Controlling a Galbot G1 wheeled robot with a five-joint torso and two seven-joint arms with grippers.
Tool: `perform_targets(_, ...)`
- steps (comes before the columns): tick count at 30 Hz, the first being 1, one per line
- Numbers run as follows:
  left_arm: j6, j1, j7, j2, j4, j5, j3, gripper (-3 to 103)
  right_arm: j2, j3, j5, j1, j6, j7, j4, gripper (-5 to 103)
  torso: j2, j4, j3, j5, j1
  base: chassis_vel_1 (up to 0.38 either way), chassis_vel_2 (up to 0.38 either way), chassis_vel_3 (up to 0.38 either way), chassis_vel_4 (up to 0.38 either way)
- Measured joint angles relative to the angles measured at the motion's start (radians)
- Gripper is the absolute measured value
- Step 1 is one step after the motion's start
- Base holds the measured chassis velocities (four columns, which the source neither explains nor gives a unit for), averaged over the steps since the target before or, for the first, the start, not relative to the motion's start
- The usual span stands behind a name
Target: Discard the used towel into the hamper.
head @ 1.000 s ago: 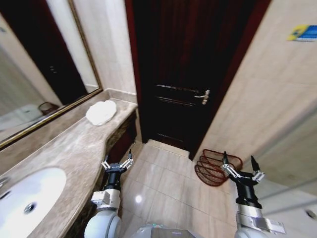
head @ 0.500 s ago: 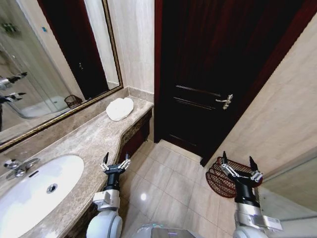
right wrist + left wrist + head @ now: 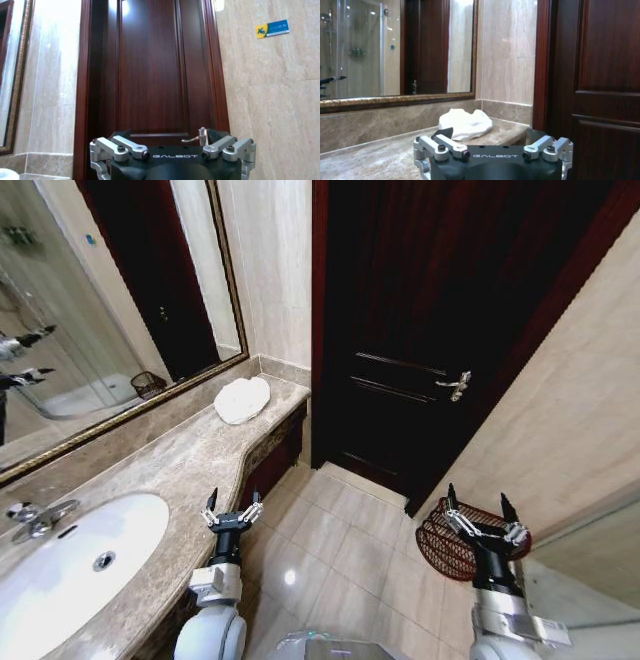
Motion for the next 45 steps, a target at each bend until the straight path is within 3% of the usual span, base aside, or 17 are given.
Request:
perform_targets(20, -0.009, 0.001, -0.003, 0.000, 0.003, -0.005, 0.005, 96, 0.001, -0.007, 0.013, -0.004, 0.038, -0.020, -0.005, 100, 0.000, 0.0001, 0.000, -0.0001, 0.001, -0.178, 0.177, 0.178, -0.180)
perform_targets(31, 0.005, -0.012, -0.007, 0.000, 0.001, -0.040, -0.015, 96, -0.005, -0.026, 0.046, -0.002, 0.047, 0.009, 0.031, 100, 0.000, 0.0002, 0.000, 0.0000, 0.000, -0.190, 0.200, 0.207, -0.199)
perform_targets(35, 0.046, -0.033, -0.039, 0.008, -0.005, -0.100, -0.042, 96, -0.010, -0.025, 0.048, -0.007, 0.048, 0.006, 0.039, 100, 0.000, 0.0002, 0.000, -0.0002, 0.001, -0.114, 0.124, 0.093, -0.073)
perform_targets(39, 0.129, -0.099, -0.064, 0.074, 0.006, -0.229, -0.118, 97, -0.024, -0.022, 0.058, -0.010, 0.047, 0.006, 0.038, 100, 0.000, -0.0003, 0.000, -0.0006, 0.000, -0.031, 0.046, -0.018, -0.006)
perform_targets(40, 0.129, -0.099, -0.064, 0.074, 0.006, -0.229, -0.118, 97, -0.024, -0.022, 0.058, -0.010, 0.047, 0.006, 0.038, 100, 0.000, -0.0003, 0.000, -0.0006, 0.000, -0.001, 0.006, -0.073, -0.014)
perform_targets(42, 0.180, -0.133, -0.072, 0.113, 0.025, -0.294, -0.152, 97, -0.025, -0.022, 0.060, -0.009, 0.047, 0.005, 0.027, 100, 0.000, 0.0001, 0.000, -0.0001, 0.000, 0.059, -0.014, -0.058, -0.009)
perform_targets(44, 0.184, -0.136, -0.072, 0.115, 0.027, -0.298, -0.153, 97, -0.025, -0.022, 0.060, -0.009, 0.047, 0.005, 0.026, 100, 0.000, 0.0001, 0.000, -0.0002, -0.001, 0.061, -0.023, -0.044, -0.009)
perform_targets(45, 0.219, -0.159, -0.081, 0.133, 0.042, -0.327, -0.169, 97, -0.025, -0.022, 0.060, -0.008, 0.049, 0.005, 0.016, 100, 0.000, 0.0000, 0.000, -0.0003, -0.001, 0.000, 0.000, 0.000, 0.000)
